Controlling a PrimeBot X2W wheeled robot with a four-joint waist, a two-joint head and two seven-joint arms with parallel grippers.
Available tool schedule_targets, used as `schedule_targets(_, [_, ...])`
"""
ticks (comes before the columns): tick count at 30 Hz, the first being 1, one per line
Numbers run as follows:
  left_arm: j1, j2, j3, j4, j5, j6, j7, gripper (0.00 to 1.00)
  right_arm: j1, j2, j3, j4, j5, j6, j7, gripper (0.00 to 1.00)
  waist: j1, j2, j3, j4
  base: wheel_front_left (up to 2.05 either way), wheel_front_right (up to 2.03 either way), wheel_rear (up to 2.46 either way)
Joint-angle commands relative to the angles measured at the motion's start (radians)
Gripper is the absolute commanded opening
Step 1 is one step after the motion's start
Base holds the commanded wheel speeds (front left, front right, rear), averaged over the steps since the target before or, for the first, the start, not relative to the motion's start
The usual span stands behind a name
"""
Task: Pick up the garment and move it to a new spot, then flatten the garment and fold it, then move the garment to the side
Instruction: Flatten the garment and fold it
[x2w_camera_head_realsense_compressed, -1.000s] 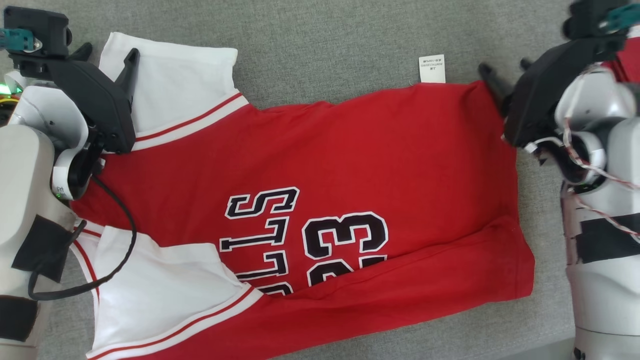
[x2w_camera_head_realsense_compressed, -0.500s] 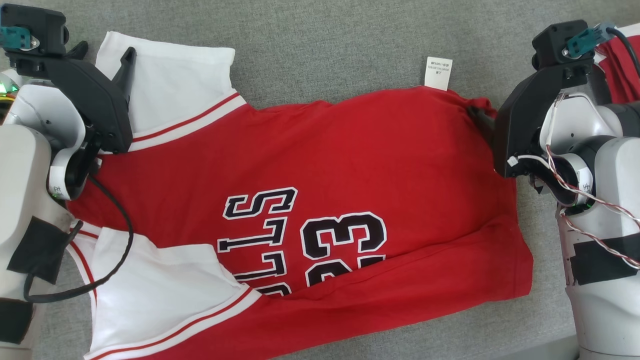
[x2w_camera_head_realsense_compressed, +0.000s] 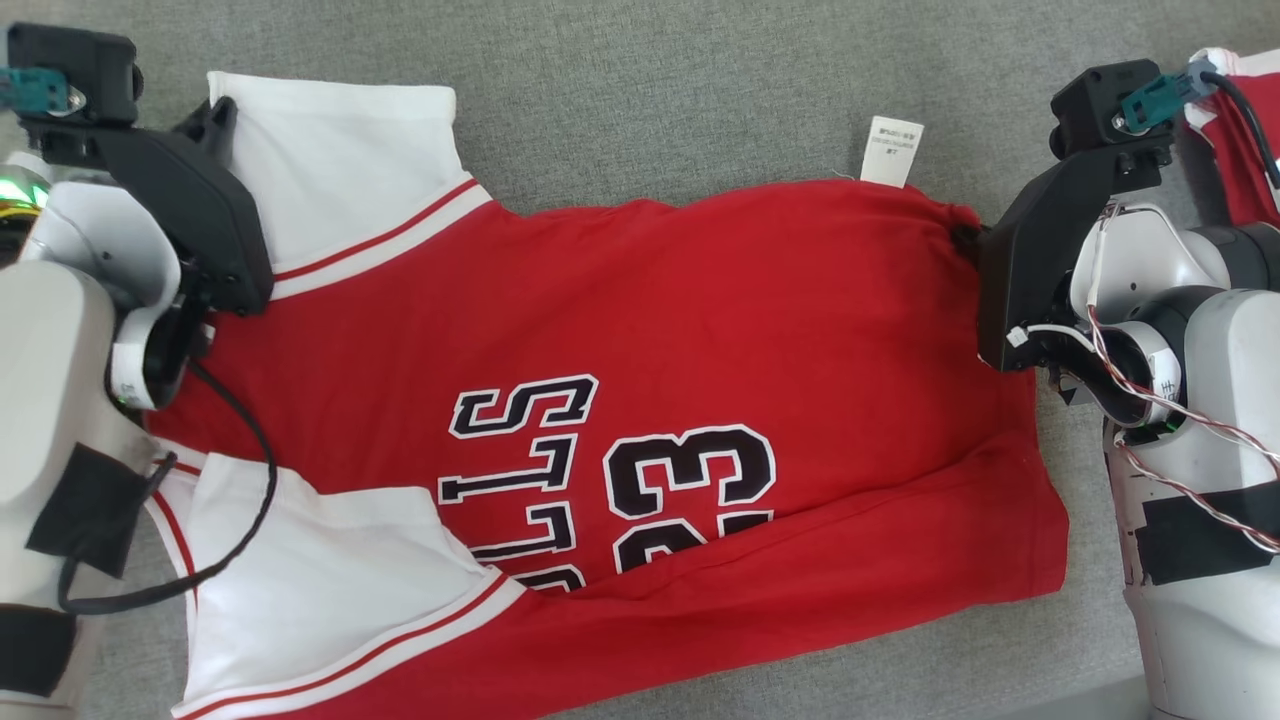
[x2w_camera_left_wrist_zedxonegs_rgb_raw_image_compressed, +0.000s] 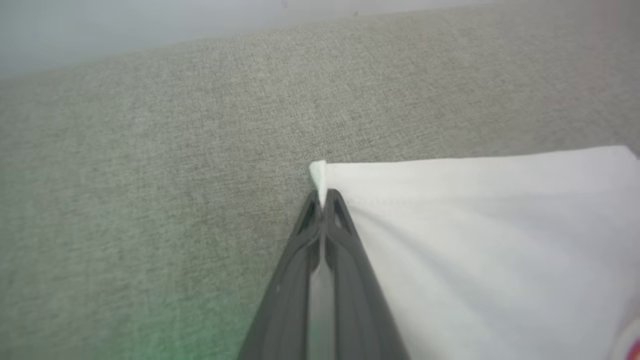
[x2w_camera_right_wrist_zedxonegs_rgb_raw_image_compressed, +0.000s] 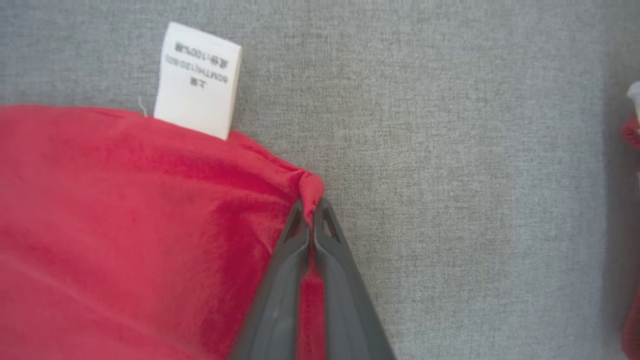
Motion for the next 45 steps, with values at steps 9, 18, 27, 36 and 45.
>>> schedule_targets(9, [0.057, -0.044, -0.014, 0.047, 0.039, 0.039, -0.17, 0.0, 0.013, -0.007, -0.001, 0.024, -0.007, -0.002, -0.101, 0.0, 0.0, 0.0, -0.034, 0.01, 0.0, 0.0, 0.0])
schedule_targets(18, [0.021, -0.068, 0.004, 0.09, 0.039, 0.042, -0.339, 0.0, -0.015, 0.003, -0.021, 0.061, -0.015, -0.002, -0.257, 0.0, 0.0, 0.0, -0.048, 0.024, 0.0, 0.0, 0.0])
schedule_targets(27, [0.033, -0.065, 0.04, 0.02, -0.071, -0.063, -0.378, 0.0, -0.005, -0.029, -0.004, 0.095, 0.005, -0.002, -0.339, 0.0, 0.0, 0.0, -0.079, 0.052, 0.0, 0.0, 0.0])
schedule_targets(36, [0.107, -0.046, 0.052, -0.094, -0.125, -0.077, -0.41, 0.0, 0.016, -0.064, 0.003, 0.141, 0.0, -0.002, -0.442, 0.0, 0.0, 0.0, -0.143, 0.101, 0.0, 0.0, 0.0])
schedule_targets(45, [0.258, -0.056, 0.069, -0.213, -0.216, -0.087, -0.473, 0.0, 0.107, -0.117, 0.033, 0.153, 0.031, -0.002, -0.487, 0.0, 0.0, 0.0, -0.207, 0.146, 0.0, 0.0, 0.0])
